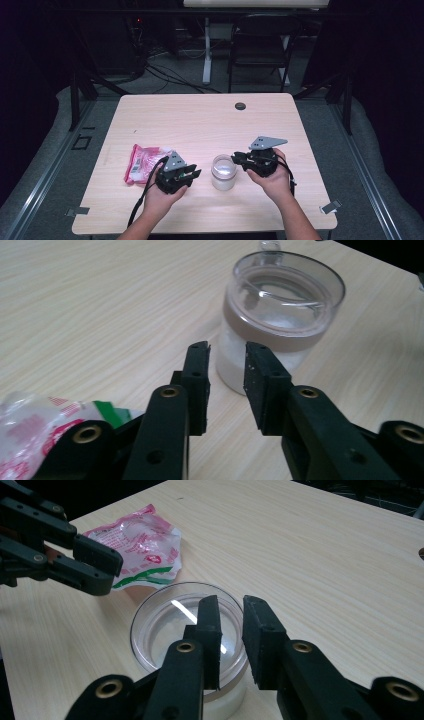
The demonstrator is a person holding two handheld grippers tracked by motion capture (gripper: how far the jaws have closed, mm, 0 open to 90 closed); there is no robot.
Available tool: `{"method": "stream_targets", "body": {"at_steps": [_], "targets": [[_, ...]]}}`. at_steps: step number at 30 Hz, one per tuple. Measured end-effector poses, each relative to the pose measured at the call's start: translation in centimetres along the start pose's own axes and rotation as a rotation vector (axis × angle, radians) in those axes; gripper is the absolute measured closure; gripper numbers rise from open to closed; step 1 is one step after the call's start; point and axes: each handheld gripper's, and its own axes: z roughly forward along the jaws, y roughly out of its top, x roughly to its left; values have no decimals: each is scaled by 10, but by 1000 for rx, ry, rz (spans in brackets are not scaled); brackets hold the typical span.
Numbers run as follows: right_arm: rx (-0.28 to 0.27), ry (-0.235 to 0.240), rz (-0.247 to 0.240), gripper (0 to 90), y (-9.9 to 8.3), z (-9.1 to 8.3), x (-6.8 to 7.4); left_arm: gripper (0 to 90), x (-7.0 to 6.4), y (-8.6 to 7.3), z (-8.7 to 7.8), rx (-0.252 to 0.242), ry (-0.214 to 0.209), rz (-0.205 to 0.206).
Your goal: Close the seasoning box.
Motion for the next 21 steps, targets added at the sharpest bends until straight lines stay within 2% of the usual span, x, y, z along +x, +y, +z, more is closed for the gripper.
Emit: {"method": "stream_targets", "body": {"at_steps": [7,13,21], "targets": [[-8,-6,8,689,0,-2,-3,534,20,-8,-16,-37,67,-33],[-13,-27,17,634,-2,-5,-6,497,41,-21,-27,-36,135,-65],[-14,-58,37,561,-8,-7,-11,469,69,-35,-42,-60,202,-136]]}}
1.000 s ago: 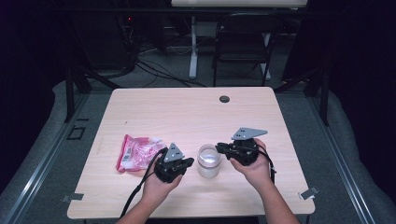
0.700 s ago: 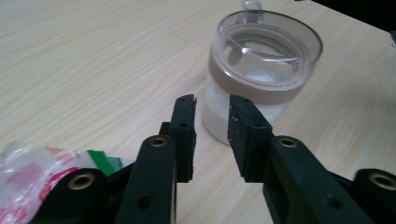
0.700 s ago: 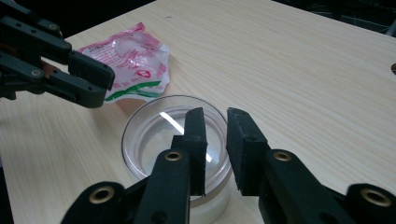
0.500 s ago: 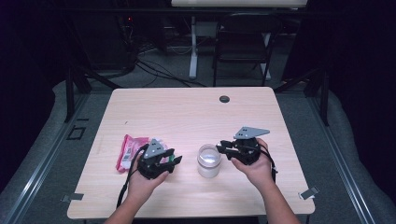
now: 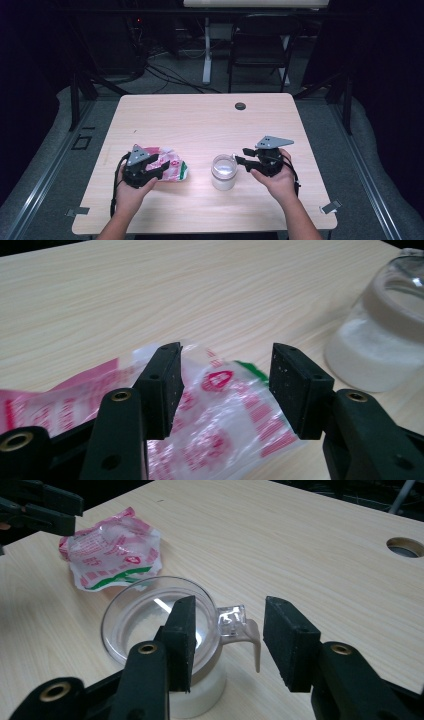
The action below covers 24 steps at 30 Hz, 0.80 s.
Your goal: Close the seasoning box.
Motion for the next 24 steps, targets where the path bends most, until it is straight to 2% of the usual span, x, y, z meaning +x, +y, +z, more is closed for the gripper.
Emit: {"method": "stream_targets", "body": {"at_steps": [4,7,11,14,19,24], "targets": [[11,-15,13,551,-5,1,-5,467,11,-9,-4,7,19,-25],[17,-30,28,546,-9,1,-9,464,16,-15,-6,17,35,-23],[18,-54,47,525,-14,2,-15,458,21,-24,-7,13,39,-51],[13,-70,68,515,-18,3,-19,453,23,-30,-6,20,63,-45],[37,-98,91,510,-25,7,-25,452,31,-37,-5,23,69,-94],[54,-118,120,508,-33,11,-33,451,40,-42,-4,36,91,-124]]}}
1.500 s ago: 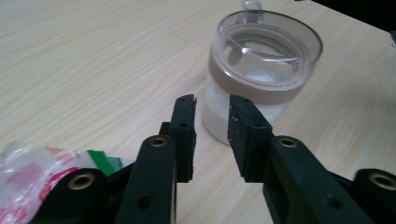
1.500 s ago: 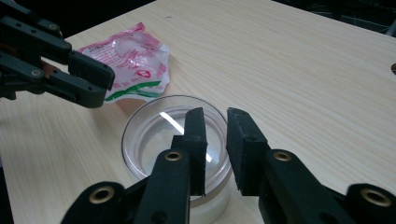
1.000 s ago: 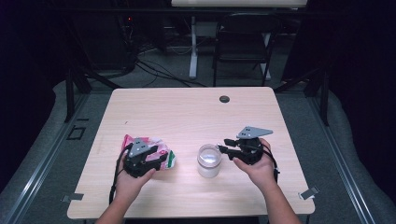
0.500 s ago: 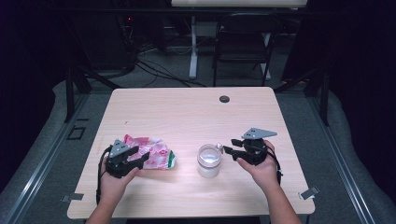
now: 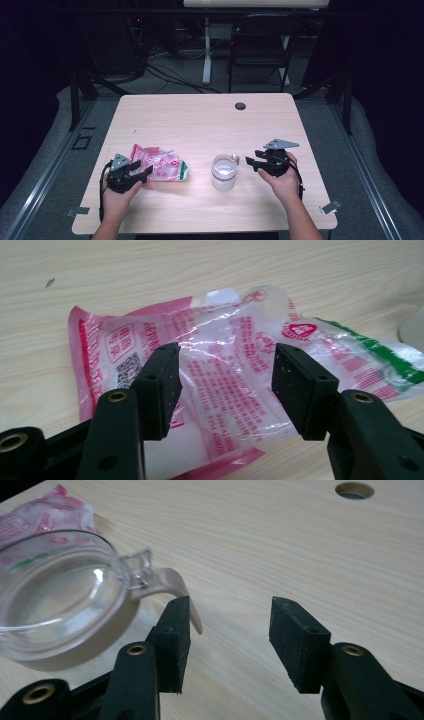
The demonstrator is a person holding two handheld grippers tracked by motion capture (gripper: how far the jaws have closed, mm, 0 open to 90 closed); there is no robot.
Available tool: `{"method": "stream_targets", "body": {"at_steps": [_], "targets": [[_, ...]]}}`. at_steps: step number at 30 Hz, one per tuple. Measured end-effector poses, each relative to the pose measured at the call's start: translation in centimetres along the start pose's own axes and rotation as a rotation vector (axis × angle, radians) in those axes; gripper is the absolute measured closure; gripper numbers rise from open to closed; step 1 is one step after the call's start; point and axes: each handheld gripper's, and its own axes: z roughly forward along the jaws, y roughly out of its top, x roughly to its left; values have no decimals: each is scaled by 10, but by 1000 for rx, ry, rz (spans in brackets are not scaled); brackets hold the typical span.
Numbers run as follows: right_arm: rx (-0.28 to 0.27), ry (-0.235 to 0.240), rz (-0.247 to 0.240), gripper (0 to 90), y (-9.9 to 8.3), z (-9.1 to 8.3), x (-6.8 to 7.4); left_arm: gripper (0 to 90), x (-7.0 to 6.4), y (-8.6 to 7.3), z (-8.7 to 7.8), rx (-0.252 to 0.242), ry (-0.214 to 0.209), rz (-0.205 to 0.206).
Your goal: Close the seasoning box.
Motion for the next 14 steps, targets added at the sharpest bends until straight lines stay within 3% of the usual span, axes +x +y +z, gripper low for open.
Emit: {"method": "stream_targets", "body": {"at_steps": [7,14], "targets": [[19,-25,40,490,-9,6,-11,448,4,-2,5,30,39,9],[10,-39,48,472,-12,8,-15,439,4,-1,4,21,29,-13]]}}
